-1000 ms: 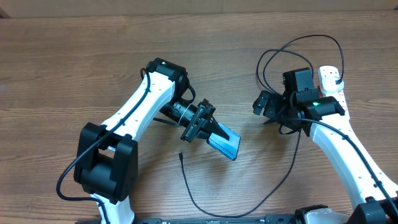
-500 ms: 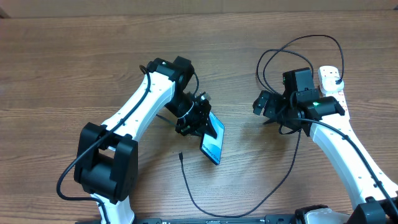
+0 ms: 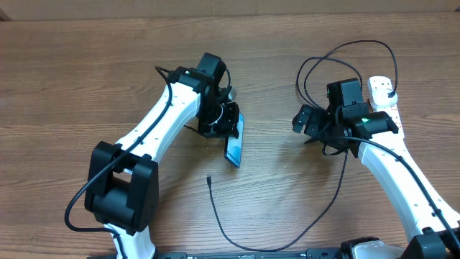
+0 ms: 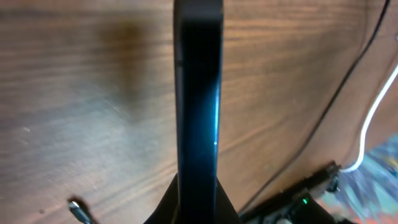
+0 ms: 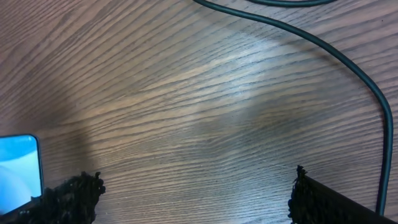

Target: Plug charger to phone and switch on socket

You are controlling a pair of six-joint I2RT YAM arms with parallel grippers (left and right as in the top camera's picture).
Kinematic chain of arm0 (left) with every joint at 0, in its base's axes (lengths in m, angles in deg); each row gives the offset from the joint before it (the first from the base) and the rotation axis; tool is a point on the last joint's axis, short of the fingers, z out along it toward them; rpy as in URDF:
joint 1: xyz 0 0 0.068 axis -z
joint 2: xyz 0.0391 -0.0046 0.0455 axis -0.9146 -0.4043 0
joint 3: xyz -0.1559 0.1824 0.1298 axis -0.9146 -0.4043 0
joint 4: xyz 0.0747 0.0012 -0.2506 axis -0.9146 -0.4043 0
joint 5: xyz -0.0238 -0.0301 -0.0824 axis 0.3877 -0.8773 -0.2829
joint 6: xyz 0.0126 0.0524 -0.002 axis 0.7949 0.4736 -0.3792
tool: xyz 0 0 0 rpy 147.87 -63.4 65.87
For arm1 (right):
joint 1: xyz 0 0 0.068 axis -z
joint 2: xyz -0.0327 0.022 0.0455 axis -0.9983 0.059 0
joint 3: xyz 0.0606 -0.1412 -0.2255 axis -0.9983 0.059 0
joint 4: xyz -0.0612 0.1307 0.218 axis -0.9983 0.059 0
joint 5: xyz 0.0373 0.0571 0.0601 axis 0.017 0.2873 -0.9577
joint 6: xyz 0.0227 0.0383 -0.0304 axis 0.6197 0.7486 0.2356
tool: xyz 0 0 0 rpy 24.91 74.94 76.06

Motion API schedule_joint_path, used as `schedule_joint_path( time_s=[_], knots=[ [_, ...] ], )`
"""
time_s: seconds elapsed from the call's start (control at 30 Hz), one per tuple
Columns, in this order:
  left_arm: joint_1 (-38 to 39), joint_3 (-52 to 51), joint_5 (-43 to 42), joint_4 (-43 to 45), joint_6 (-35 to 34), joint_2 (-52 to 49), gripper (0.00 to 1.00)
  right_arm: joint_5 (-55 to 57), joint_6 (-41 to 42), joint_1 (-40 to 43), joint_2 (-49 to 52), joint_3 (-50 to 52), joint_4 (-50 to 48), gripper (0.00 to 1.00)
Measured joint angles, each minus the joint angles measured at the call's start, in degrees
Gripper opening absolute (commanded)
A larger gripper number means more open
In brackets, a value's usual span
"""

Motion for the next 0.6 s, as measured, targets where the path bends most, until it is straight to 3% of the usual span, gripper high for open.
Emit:
schedule_joint_path(
  time_s=[0.6],
  knots=[
    [-2.9, 0.0, 0.4, -1.7, 6.8, 0.2, 0.04, 0.0, 0.0, 0.0, 0.0, 0.0, 0.0, 1.0]
  ],
)
